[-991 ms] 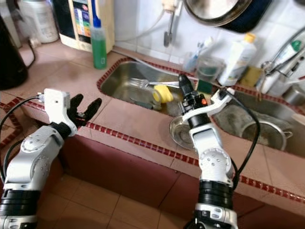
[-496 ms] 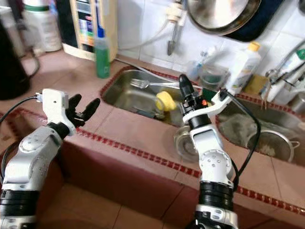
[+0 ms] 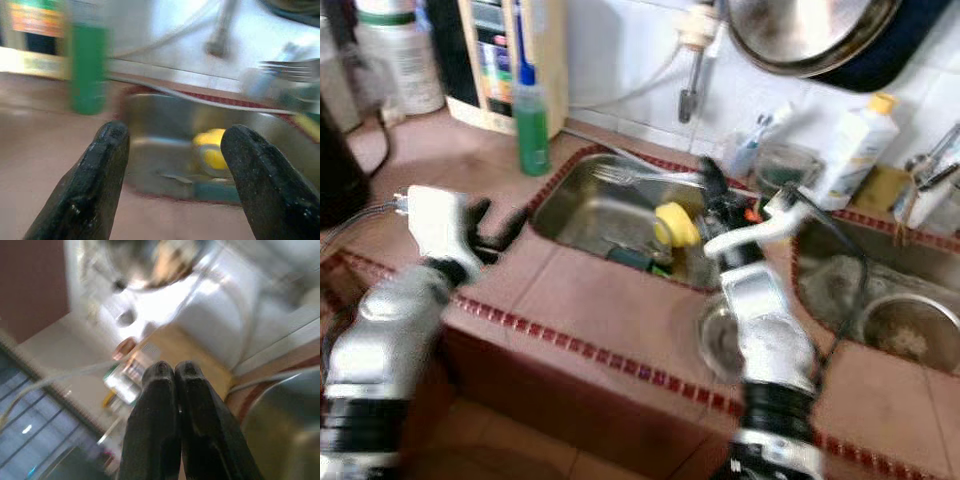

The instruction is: Kitchen organization

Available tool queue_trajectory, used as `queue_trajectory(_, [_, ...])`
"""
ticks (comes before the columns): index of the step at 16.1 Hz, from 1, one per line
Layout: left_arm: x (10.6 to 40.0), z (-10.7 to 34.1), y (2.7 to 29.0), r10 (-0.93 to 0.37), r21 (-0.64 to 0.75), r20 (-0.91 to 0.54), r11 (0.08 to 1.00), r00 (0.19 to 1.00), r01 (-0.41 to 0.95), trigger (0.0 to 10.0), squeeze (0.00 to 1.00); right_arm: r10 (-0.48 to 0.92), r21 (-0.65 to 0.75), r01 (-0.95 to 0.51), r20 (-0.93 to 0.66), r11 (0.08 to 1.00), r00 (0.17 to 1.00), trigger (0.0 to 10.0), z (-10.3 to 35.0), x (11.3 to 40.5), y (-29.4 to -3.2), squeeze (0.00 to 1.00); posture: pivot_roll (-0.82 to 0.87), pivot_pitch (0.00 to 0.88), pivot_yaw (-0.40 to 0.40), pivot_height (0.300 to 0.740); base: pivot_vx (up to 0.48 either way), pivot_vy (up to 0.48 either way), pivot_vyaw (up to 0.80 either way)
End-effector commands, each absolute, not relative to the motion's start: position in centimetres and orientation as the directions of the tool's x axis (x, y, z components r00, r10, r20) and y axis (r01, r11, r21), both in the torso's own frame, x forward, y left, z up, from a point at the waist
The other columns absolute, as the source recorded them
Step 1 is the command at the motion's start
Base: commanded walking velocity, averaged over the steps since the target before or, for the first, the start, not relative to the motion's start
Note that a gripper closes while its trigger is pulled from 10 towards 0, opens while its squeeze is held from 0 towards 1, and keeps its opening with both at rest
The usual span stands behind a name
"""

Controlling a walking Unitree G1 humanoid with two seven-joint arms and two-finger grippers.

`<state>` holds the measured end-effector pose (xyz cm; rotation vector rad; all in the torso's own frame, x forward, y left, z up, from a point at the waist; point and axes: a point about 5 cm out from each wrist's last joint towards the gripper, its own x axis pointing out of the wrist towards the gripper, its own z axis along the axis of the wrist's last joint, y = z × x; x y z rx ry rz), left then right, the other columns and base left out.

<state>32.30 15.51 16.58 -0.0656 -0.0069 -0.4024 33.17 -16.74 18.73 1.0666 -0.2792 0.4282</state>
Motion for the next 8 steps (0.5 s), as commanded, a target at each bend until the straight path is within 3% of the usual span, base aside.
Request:
queue_trajectory(1, [32.31, 17.24, 16.26, -0.376, -0.041, 0.034, 0.925, 0.926, 0.377, 10.0, 0.00, 0.211, 0.764, -0.500, 0.454, 0.409, 0.866, 10.0, 19.77, 33.30, -16.32, 0.00, 0.04, 0.000, -0.111, 0.740, 0.330, 0.000, 0.00])
queue_trajectory(6, [32.26, 17.23, 16.32, -0.374, -0.039, 0.032, 0.926, 0.927, 0.375, 10.0, 0.00, 0.207, 0.766, -0.493, 0.448, 0.414, 0.870, 10.0, 19.66, 33.26, -16.44, 0.00, 0.04, 0.000, -0.109, 0.740, 0.337, 0.000, 0.00])
queue_trajectory(8, [32.28, 17.33, 16.30, -0.372, -0.025, 0.032, 0.928, 0.928, 0.372, 10.0, 0.00, 0.204, 0.783, -0.424, 0.372, 0.455, 0.906, 10.0, 19.16, 33.83, -16.57, 0.00, 0.04, 0.000, -0.106, 0.740, 0.000, 0.000, 0.00])
